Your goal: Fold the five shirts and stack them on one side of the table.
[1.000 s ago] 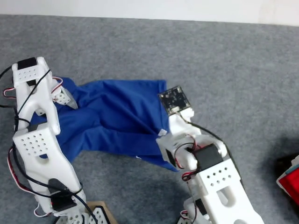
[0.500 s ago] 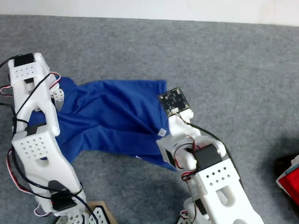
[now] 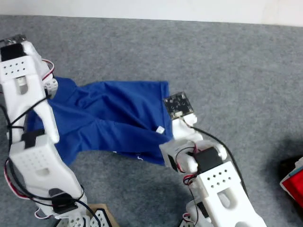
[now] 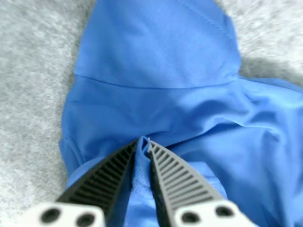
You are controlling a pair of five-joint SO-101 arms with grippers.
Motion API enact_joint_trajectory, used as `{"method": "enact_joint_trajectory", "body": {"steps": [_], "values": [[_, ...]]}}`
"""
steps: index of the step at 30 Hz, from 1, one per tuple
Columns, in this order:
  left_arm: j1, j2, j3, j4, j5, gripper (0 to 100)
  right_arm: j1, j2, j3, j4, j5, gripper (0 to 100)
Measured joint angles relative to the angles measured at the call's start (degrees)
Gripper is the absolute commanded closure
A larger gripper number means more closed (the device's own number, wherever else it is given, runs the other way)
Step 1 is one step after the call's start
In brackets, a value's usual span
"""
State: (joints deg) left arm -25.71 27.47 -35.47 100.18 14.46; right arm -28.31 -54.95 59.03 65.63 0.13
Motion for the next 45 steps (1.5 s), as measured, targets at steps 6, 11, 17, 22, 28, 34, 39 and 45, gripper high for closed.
{"method": "enact_joint_trajectory", "body": {"steps": [6,11,17,22,28,34,39,45], "values": [[0.53,-10.11,5.27,0.35,0.0,99,0.97,0.0,10.11,-6.95,-0.18,76.8],[2.55,-18.29,13.01,0.35,0.0,98,6.33,0.0,12.04,-10.64,-1.67,76.8],[6.95,-28.84,21.71,0.35,0.0,98,10.46,0.0,12.04,-11.6,-4.13,76.8],[11.96,-36.13,31.47,0.35,0.0,98,10.55,0.0,14.51,-15.12,-4.22,77.1],[9.41,-42.9,41.41,-3.25,-0.09,98,10.55,0.0,15.12,-18.02,-4.22,83.2],[5.19,-48.53,47.82,-6.51,0.09,98,10.55,0.0,15.12,-20.31,-5.89,83.2],[5.8,-51.6,53.01,-6.86,0.09,98,10.55,0.0,14.95,-20.66,-7.03,83.2],[7.12,-52.04,58.73,-11.78,0.09,98,10.55,5.27,8.79,-17.32,-9.76,83.2]]}}
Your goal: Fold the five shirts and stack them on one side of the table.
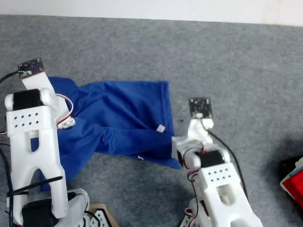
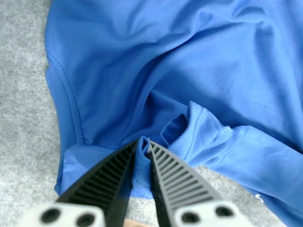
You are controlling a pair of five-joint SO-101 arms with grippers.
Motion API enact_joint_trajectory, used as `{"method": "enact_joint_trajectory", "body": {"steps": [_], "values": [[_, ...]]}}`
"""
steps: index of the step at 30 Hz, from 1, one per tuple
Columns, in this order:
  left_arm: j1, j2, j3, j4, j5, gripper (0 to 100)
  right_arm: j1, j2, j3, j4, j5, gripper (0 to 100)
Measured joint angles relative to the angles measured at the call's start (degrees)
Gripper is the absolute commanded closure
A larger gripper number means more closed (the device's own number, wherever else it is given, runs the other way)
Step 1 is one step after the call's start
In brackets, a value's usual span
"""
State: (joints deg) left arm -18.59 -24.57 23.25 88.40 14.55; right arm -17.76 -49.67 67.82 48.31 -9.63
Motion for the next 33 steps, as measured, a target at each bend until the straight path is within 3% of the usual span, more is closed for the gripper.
{"method": "enact_joint_trajectory", "body": {"steps": [10,33], "values": [[0.18,0.0,1.32,-2.37,0.0,98,0.44,19.52,-9.76,2.37,-0.62,83.2],[0.18,0.0,2.46,-2.46,0.0,98,3.69,28.4,-11.69,-3.08,-2.02,83.6]]}}
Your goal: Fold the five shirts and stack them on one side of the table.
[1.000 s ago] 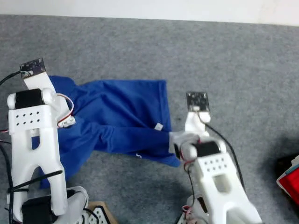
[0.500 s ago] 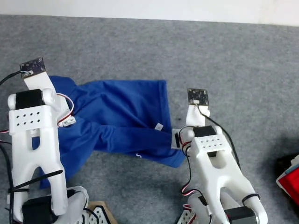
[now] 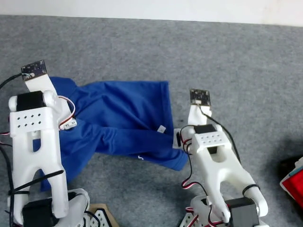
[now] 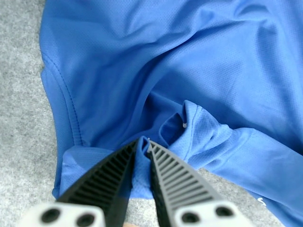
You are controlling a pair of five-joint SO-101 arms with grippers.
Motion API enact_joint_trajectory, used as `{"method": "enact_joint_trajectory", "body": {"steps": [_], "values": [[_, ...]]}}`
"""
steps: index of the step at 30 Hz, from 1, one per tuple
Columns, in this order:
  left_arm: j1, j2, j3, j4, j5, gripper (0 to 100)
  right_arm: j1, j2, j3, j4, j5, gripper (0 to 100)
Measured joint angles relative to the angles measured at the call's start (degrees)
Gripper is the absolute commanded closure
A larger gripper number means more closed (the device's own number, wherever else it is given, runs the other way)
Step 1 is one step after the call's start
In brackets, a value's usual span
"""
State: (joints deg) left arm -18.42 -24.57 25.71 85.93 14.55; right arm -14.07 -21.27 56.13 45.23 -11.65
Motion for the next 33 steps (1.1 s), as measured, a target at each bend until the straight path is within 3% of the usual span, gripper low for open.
{"method": "enact_joint_trajectory", "body": {"steps": [3,8,19,24,29,33], "values": [[0.0,0.0,0.0,0.0,0.0,98,0.0,0.53,-0.26,0.0,-0.18,85.5],[0.0,0.0,0.53,0.0,0.0,98,0.35,0.53,-0.26,-1.41,-0.18,98.9],[0.0,0.0,0.79,-0.53,0.0,99,5.98,0.53,-0.26,-1.58,-0.18,99.2],[0.0,0.0,0.79,-8.44,1.05,99,8.62,-2.99,-3.08,-0.44,2.37,99.2],[1.58,0.0,0.79,-22.77,11.52,99,8.44,-14.86,-6.51,5.1,5.8,99.2],[5.36,0.0,0.79,-34.29,13.8,99,6.15,-25.14,-12.66,11.43,9.05,99.1]]}}
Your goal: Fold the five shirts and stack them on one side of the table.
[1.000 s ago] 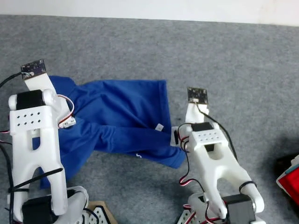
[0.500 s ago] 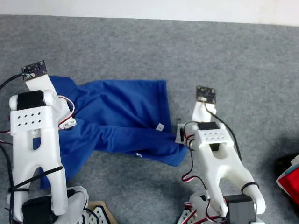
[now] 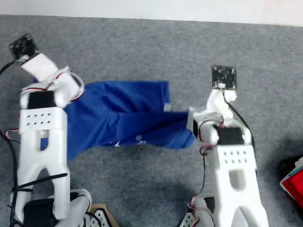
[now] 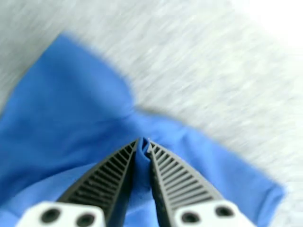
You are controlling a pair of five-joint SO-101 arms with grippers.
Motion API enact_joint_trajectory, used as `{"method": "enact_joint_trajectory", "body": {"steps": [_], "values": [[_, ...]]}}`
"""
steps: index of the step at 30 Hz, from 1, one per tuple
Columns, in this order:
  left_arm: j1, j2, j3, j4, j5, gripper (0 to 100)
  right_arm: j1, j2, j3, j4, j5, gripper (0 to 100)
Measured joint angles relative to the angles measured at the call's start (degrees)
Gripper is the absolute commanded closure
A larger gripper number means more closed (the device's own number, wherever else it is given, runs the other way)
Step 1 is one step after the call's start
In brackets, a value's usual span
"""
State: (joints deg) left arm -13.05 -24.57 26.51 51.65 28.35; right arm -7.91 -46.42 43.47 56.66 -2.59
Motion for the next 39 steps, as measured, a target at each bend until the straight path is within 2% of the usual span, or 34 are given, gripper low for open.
{"method": "enact_joint_trajectory", "body": {"steps": [7,12,23,26,31,36,39], "values": [[1.76,-3.34,0.09,-19.6,0.53,99,-0.35,-8.7,-13.98,6.42,6.15,99.1],[2.02,-12.75,0.09,-27.6,0.53,99,-0.35,-11.52,-22.33,7.03,8.0,99.1],[1.93,-39.65,0.09,-29.27,0.53,99,-0.53,-17.23,-42.64,7.74,8.62,99.1],[-0.62,-45.8,0.0,-29.71,0.53,99,-0.53,-17.93,-49.14,10.9,11.96,99.1],[-5.98,-52.57,-0.09,-32.7,0.53,99,-0.62,-18.02,-58.46,18.11,13.19,99.1],[-11.16,-55.65,-0.7,-34.73,0.53,99,-0.62,-18.02,-61.71,27.34,15.65,99.1],[-13.63,-55.82,-0.7,-34.9,0.53,99,-0.62,-18.02,-61.8,29.45,17.23,99.1]]}}
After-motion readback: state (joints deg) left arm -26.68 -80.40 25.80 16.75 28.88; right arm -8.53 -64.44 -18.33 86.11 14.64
